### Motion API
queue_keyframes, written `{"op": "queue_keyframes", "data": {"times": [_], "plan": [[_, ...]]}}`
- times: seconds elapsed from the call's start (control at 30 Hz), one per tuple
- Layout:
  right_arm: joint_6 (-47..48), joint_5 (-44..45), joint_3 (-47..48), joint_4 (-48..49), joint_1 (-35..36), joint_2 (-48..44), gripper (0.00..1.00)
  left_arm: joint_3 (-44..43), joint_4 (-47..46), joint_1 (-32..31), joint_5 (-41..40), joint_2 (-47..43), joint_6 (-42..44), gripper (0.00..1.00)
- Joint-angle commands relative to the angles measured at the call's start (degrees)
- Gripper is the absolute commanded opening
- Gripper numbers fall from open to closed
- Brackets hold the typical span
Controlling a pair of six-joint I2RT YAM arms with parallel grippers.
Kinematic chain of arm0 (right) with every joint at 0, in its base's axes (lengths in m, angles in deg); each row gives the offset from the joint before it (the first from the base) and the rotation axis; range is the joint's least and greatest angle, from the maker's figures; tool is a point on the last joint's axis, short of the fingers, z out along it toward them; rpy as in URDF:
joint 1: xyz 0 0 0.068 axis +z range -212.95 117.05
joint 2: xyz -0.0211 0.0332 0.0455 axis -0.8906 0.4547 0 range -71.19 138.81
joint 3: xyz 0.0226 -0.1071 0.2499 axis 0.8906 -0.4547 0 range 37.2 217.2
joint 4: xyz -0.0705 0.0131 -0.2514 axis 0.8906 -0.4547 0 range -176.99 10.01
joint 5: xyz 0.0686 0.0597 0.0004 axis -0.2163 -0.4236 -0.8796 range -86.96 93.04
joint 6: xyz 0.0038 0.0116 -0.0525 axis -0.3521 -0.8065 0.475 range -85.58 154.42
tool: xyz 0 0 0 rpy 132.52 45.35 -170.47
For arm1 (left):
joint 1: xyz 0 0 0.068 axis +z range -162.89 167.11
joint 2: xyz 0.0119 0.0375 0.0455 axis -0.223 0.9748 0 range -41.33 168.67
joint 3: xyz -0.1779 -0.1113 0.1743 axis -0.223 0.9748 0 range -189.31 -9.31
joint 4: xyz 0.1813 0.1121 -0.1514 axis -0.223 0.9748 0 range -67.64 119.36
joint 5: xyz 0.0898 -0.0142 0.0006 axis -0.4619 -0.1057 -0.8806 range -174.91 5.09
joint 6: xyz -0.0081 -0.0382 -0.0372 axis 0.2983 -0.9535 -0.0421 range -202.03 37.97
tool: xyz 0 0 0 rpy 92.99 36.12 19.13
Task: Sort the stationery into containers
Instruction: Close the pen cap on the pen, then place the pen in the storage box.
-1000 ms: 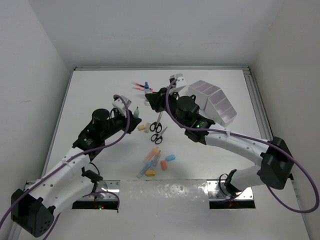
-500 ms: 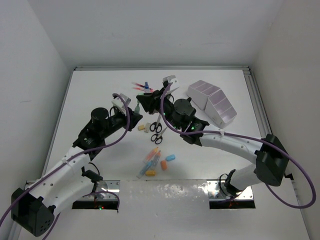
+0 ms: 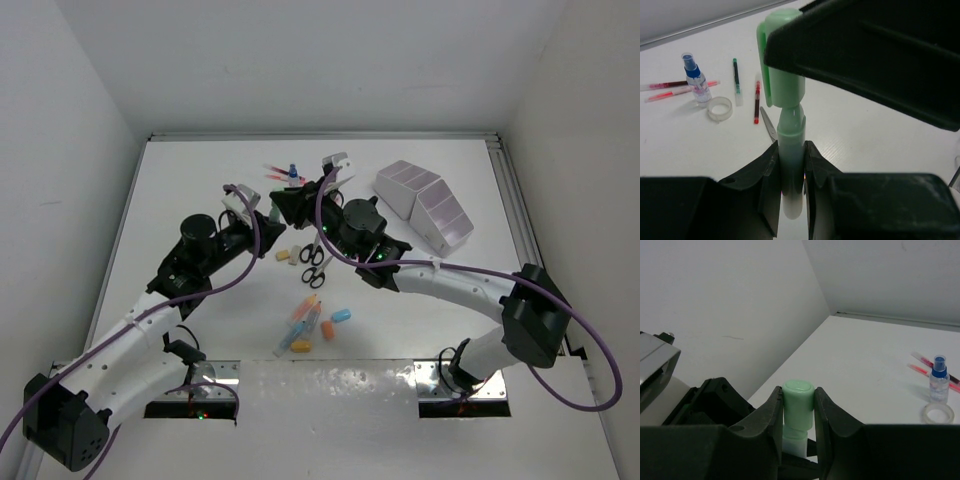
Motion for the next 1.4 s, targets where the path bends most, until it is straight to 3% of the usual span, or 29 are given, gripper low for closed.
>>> {"op": "queue_keyframes", "data": {"times": [0.0, 0.4, 0.63, 0.8, 1.37], "plan": [[-0.8, 0.6, -0.8, 2.8, 0.8, -0.8, 0.00, -1.1, -4.3, 0.0, -1.3, -0.4, -0.3, 0.00], [-0.6, 0.0, -5.0, 4.0, 3.4, 0.3, 0.00, -2.4, -13.3, 1.4, 1.3, 0.6, -0.1, 0.00], [1.0, 3.6, -13.9, 4.4, 5.2, 0.0, 0.00, -4.3, -22.7, 7.0, 7.4, 0.4, -1.4, 0.00], [0.5, 0.3, -16.6, 6.5, 7.0, 3.4, 0.00, -4.1, -29.4, 7.5, 11.6, 2.5, -3.3, 0.00], [-0.7, 1.5, -21.7, 6.2, 7.3, 10.8, 0.00, -6.4, -32.2, 8.0, 11.9, 4.8, -1.6, 0.00]]}}
